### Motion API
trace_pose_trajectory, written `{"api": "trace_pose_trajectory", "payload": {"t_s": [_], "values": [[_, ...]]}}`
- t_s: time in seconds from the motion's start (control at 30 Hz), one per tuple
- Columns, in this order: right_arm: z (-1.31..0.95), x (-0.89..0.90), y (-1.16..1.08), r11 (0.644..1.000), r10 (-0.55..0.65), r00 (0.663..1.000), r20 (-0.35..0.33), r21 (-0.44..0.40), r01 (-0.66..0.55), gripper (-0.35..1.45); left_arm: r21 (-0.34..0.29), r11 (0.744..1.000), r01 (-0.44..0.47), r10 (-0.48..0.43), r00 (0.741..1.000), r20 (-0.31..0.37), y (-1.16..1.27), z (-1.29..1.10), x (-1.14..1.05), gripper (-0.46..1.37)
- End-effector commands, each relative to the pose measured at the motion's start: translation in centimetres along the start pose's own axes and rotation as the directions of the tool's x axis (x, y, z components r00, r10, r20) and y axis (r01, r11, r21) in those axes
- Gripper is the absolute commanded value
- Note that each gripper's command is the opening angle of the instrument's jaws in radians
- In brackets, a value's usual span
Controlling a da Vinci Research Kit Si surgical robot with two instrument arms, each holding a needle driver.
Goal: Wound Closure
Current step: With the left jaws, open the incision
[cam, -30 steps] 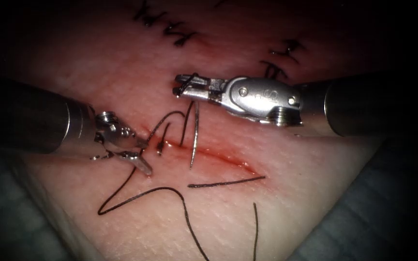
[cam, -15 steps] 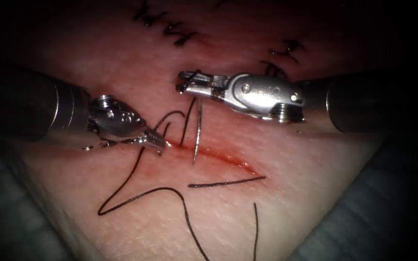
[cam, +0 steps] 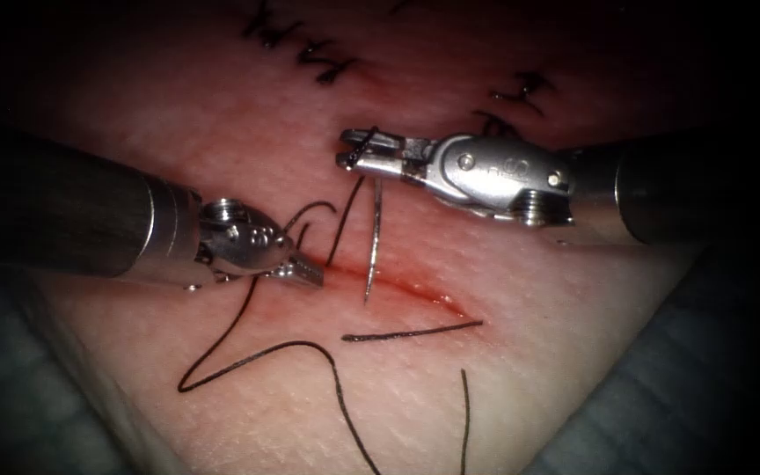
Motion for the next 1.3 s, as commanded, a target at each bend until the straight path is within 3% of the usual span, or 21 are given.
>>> {"api": "trace_pose_trajectory", "payload": {"t_s": [0.03,0.47,0.67,0.9,1.1,1.3], "values": [[0.0,0.0,-0.01,1.0,0.0,1.0,0.0,0.0,0.0,-0.35,-0.012,1.0,0.004,-0.004,1.0,0.002,-0.01,0.04,-0.02,-0.35],[0.01,0.05,-0.07,1.0,-0.006,1.0,-0.002,-0.002,0.006,-0.35,-0.043,0.999,0.022,-0.021,0.999,0.026,-0.24,0.39,-0.17,-0.35],[0.01,0.08,-0.13,1.0,-0.006,1.0,-0.003,-0.002,0.006,-0.35,-0.046,0.999,0.008,-0.004,0.996,0.09,-0.44,0.62,-0.33,-0.35],[0.02,0.08,-0.18,1.0,-0.015,1.0,-0.007,-0.006,0.015,-0.35,0.01,1.0,-0.008,0.007,0.994,0.107,-0.76,0.69,-0.29,-0.35],[0.03,0.05,-0.2,1.0,-0.024,1.0,-0.01,-0.012,0.024,-0.35,0.009,0.997,-0.082,0.078,0.973,0.216,-0.82,0.73,-0.34,-0.35],[0.14,-0.11,-0.17,0.99,-0.131,0.991,0.002,-0.054,0.131,-0.35,-0.021,0.993,-0.114,0.116,0.953,0.28,-0.83,0.7,-0.38,-0.35]]}}
